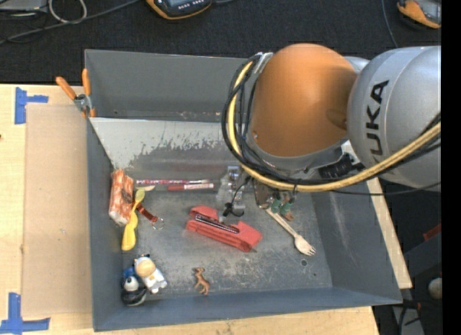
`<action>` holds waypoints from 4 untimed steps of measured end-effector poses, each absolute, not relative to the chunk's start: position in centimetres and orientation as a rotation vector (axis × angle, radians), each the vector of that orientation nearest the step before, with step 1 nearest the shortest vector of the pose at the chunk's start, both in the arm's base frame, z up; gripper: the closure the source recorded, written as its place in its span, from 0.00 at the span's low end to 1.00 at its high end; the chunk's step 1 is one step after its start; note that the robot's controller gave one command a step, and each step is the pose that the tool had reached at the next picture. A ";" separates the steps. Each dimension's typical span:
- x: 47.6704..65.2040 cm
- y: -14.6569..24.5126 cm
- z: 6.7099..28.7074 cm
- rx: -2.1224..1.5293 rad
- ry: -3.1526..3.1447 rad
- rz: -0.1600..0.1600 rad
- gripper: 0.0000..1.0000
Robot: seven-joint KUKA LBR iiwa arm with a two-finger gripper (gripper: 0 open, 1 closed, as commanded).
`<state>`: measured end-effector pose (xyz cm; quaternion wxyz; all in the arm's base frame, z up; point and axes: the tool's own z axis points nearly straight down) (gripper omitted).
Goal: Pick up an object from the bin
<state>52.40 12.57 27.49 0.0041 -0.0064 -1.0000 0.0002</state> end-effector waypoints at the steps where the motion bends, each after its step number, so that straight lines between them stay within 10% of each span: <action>1: 52.5 12.2 21.7 -0.073 -3.136 -0.001 1.00; 2: 51.6 8.6 16.1 0.104 -3.139 -0.003 1.00; 3: 54.2 7.3 9.4 -0.023 -3.130 -0.006 1.00; 4: 53.7 3.6 13.2 -0.034 -3.140 -0.002 0.00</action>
Offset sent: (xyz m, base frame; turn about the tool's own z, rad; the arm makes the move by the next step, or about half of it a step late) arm -0.0108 -0.0499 -0.1235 -0.0875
